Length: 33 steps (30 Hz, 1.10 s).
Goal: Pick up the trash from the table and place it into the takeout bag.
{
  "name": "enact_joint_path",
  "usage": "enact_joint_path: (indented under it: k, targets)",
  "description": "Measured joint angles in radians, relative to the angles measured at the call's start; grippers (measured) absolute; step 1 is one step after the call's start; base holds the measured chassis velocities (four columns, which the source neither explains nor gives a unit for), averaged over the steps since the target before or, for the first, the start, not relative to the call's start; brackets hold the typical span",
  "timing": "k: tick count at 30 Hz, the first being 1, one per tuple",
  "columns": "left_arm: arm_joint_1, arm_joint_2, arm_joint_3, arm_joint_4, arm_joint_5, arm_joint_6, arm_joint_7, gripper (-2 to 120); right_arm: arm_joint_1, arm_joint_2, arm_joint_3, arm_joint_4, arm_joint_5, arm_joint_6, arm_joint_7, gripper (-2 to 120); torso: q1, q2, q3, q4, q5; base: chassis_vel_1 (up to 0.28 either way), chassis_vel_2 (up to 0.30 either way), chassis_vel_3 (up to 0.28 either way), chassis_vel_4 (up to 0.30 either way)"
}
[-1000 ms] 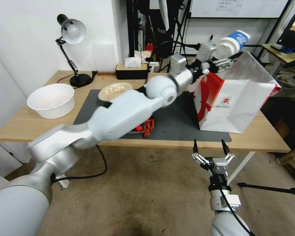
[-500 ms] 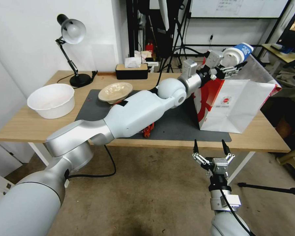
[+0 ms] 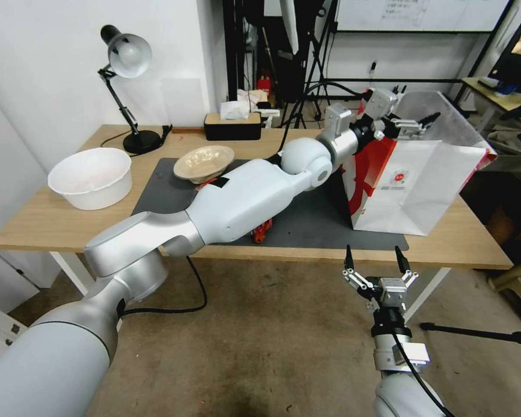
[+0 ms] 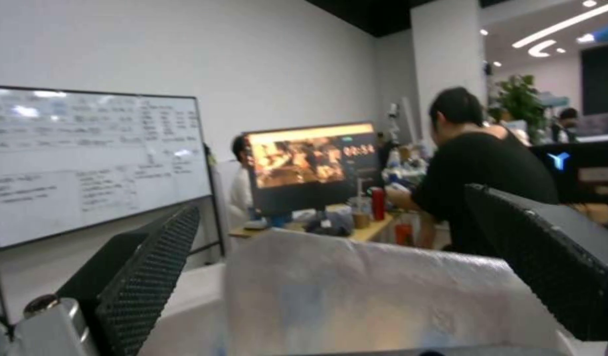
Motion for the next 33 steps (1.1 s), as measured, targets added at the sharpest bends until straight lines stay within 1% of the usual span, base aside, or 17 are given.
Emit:
enact_joint_path:
  k: [4, 5, 8, 9, 11, 12, 15, 17, 18, 20, 21, 22, 24, 25, 29, 30, 33]
  targets:
    - [0.026, 0.059, -0.050, -0.059, 0.001, 0.013, -0.033, 100, 0.000, -0.002, 0.000, 0.001, 0.000, 0.000, 0.000, 100, 0.000, 0.000, 0.000, 0.0003, -0.0001, 0.000, 0.000, 0.000, 0.000]
    - [0.026, 0.059, -0.050, -0.059, 0.001, 0.013, -0.033, 100, 0.000, -0.002, 0.000, 0.001, 0.000, 0.000, 0.000, 100, 0.000, 0.000, 0.000, 0.0003, -0.0001, 0.000, 0.000, 0.000, 0.000]
    - [0.075, 0.146, -0.108, -0.137, 0.001, 0.028, -0.063, 100, 0.003, -0.004, -0.003, 0.001, 0.001, 0.000, -0.001, 100, 0.000, 0.000, 0.000, 0.0002, -0.0003, 0.000, 0.000, 0.000, 0.000]
    - [0.075, 0.146, -0.108, -0.137, 0.001, 0.028, -0.063, 100, 0.003, -0.004, -0.003, 0.001, 0.001, 0.000, -0.001, 100, 0.000, 0.000, 0.000, 0.0002, -0.0003, 0.000, 0.000, 0.000, 0.000]
    - [0.110, 0.211, -0.140, -0.184, 0.000, 0.034, -0.076, 100, 0.004, -0.006, -0.006, 0.001, 0.001, -0.001, -0.001, 100, 0.000, 0.000, 0.000, 0.0006, -0.0004, 0.000, 0.000, 0.000, 0.000]
    - [0.110, 0.211, -0.140, -0.184, 0.000, 0.034, -0.076, 100, 0.004, -0.006, -0.006, 0.001, 0.001, -0.001, -0.001, 100, 0.000, 0.000, 0.000, 0.0006, -0.0004, 0.000, 0.000, 0.000, 0.000]
    - [0.179, 0.313, -0.191, -0.247, 0.001, 0.036, -0.081, 100, 0.006, -0.011, -0.008, 0.003, 0.001, -0.004, -0.002, 100, 0.000, 0.000, 0.000, 0.0004, -0.0004, 0.000, 0.000, 0.000, 0.000]
    - [0.193, 0.330, -0.201, -0.259, 0.002, 0.037, -0.081, 100, 0.006, -0.012, -0.008, 0.004, 0.001, -0.004, -0.002, 100, 0.000, 0.000, 0.000, 0.0004, -0.0005, 0.000, 0.000, 0.000, 0.000]
    - [0.228, 0.366, -0.228, -0.288, 0.003, 0.038, -0.083, 100, 0.007, -0.013, -0.008, 0.005, 0.001, -0.005, -0.002, 100, 0.000, 0.000, 0.000, 0.0006, -0.0006, 0.000, 0.000, 0.000, 0.000]
    - [0.267, 0.401, -0.257, -0.316, 0.005, 0.042, -0.087, 100, 0.007, -0.013, -0.009, 0.005, 0.001, -0.005, -0.002, 100, 0.000, 0.000, 0.000, 0.0007, -0.0003, 0.000, 0.000, 0.000, 0.000]
    - [0.267, 0.401, -0.257, -0.316, 0.005, 0.042, -0.087, 100, 0.007, -0.013, -0.009, 0.005, 0.001, -0.005, -0.002, 100, 0.000, 0.000, 0.000, 0.0007, -0.0003, 0.000, 0.000, 0.000, 0.000]
    - [0.306, 0.430, -0.288, -0.341, 0.009, 0.044, -0.089, 100, 0.009, -0.014, -0.011, 0.005, 0.001, -0.006, -0.003, 100, 0.000, 0.000, 0.000, -0.0001, -0.0003, 0.000, 0.000, 0.000, 0.000]
    - [0.390, 0.489, -0.353, -0.395, 0.026, 0.046, -0.091, 100, 0.010, -0.013, -0.015, 0.005, 0.001, -0.007, -0.003, 100, 0.000, 0.000, 0.000, 0.0002, -0.0003, 0.000, 0.000, 0.000, 0.000]
    - [0.390, 0.489, -0.353, -0.395, 0.026, 0.046, -0.091, 100, 0.010, -0.013, -0.015, 0.005, 0.001, -0.007, -0.003, 100, 0.000, 0.000, 0.000, 0.0002, -0.0003, 0.000, 0.000, 0.000, 0.000]
    - [0.545, 0.583, -0.468, -0.505, 0.070, 0.049, -0.096, 100, 0.013, -0.013, -0.020, 0.004, 0.001, -0.007, -0.004, 100, 0.000, 0.000, 0.000, 0.0005, -0.0002, 0.000, 0.000, 0.000, 0.000]
    - [0.545, 0.583, -0.468, -0.505, 0.070, 0.049, -0.096, 100, 0.013, -0.013, -0.020, 0.004, 0.001, -0.007, -0.004, 100, 0.000, 0.000, 0.000, 0.0005, -0.0002, 0.000, 0.000, 0.000, 0.000]
    - [0.684, 0.641, -0.574, -0.590, 0.110, 0.049, -0.096, 100, 0.015, -0.013, -0.025, 0.003, 0.000, -0.007, -0.005, 100, 0.000, 0.000, 0.000, 0.0004, 0.0000, 0.000, 0.000, 0.000, 0.000]
